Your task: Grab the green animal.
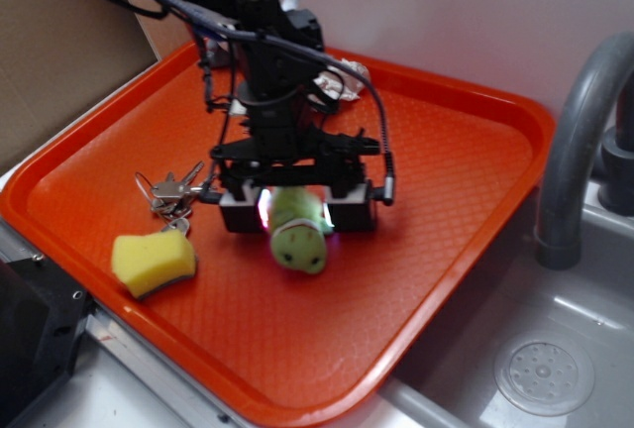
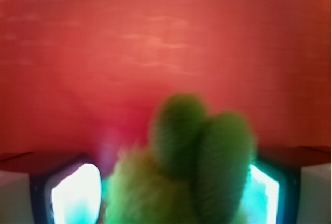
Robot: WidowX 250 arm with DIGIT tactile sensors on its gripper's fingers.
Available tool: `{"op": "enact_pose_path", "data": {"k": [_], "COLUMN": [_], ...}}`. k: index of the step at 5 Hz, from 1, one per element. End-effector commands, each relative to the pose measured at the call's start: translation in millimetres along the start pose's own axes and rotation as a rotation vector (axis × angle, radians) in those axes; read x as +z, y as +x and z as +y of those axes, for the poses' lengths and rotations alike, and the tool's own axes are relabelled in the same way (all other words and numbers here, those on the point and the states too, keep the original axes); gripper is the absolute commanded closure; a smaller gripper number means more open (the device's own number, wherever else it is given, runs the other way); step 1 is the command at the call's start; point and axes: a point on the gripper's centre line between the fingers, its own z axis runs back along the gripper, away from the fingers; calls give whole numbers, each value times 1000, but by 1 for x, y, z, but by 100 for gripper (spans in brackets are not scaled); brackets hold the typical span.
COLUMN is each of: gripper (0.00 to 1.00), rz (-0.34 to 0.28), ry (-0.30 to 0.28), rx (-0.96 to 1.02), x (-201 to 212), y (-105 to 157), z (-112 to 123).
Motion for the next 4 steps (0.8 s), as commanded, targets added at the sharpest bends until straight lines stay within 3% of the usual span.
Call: {"op": "enact_pose_path", "data": {"k": [1, 2, 3, 4], "gripper": [100, 100, 100, 100], "rz": [-41, -46, -24, -43], "ry": [56, 6, -101, -152], "rx": [-57, -28, -84, -127], "x": [-27, 22, 70, 121], "y": [-18, 2, 42, 63], "z": [10, 21, 42, 65]}}
